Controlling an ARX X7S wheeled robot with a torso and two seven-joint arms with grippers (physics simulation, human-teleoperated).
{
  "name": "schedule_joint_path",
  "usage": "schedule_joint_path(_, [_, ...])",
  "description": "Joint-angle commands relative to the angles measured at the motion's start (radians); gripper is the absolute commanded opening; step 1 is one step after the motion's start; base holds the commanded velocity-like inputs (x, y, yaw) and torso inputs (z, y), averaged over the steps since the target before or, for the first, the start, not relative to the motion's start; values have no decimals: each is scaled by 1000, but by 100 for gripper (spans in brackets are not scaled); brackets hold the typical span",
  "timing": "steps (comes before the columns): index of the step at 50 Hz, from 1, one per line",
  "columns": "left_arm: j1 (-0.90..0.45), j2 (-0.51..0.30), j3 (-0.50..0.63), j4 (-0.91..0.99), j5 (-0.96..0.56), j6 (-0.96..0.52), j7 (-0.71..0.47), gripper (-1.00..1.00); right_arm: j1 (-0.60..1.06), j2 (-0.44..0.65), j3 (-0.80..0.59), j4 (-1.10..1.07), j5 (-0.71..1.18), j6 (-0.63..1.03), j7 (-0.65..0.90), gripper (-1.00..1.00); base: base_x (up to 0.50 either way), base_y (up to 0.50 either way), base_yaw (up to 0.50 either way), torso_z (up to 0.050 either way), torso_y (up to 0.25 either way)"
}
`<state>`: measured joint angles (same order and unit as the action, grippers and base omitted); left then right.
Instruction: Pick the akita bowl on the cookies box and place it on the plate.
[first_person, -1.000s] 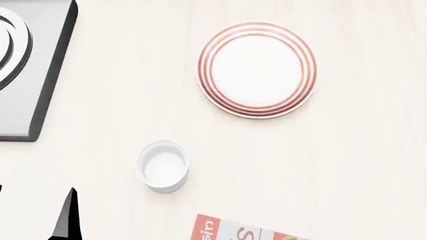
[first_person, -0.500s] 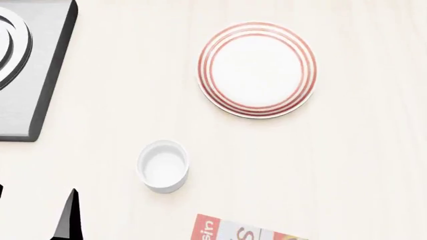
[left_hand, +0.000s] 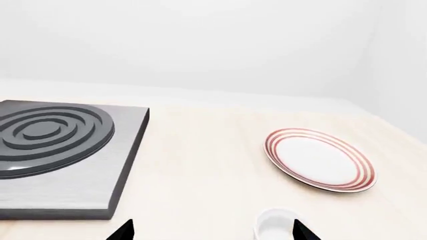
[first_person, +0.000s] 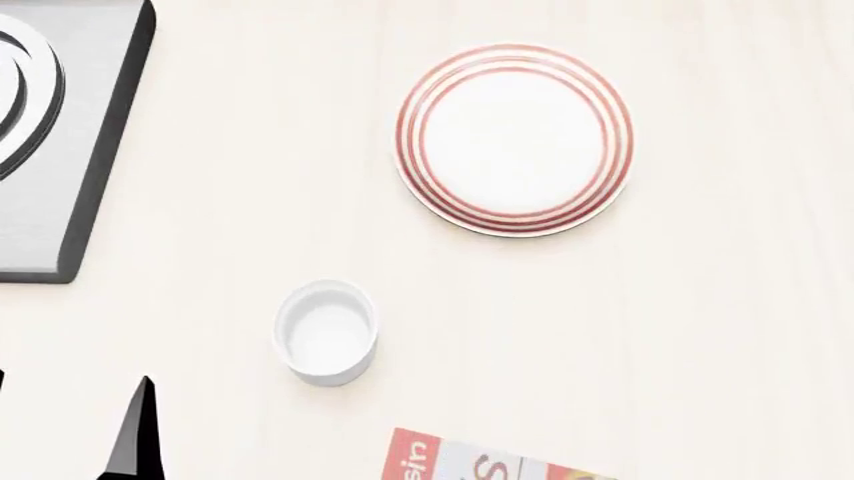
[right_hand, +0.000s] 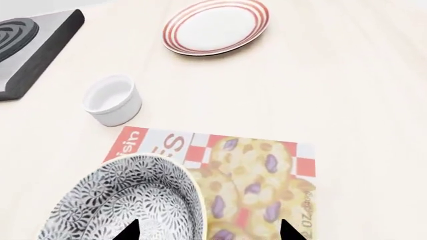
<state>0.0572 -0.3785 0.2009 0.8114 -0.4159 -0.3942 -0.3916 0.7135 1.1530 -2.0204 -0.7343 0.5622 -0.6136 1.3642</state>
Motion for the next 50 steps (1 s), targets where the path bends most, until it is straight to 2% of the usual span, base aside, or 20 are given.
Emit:
schedule_joint_path(1, [-3,19,-27,-4,-2,17,21,100,2,-57,42,64,29,-31,-59,100,0,0,0,0,0])
schedule_joint_path(44, [-5,2,-15,-7,-11,30,5,100,-40,-143,74,140,54,-68,-100,100,0,0,0,0,0])
schedule_joint_path(45, [-5,1,-15,-5,-12,30,4,100,-40,-144,74,140,54,-68,-100,-100,0,0,0,0,0])
schedule_joint_path(50, [-5,0,-12,-6,-12,31,2,100,-48,-146,78,147,49,-75,-102,-100,0,0,0,0,0])
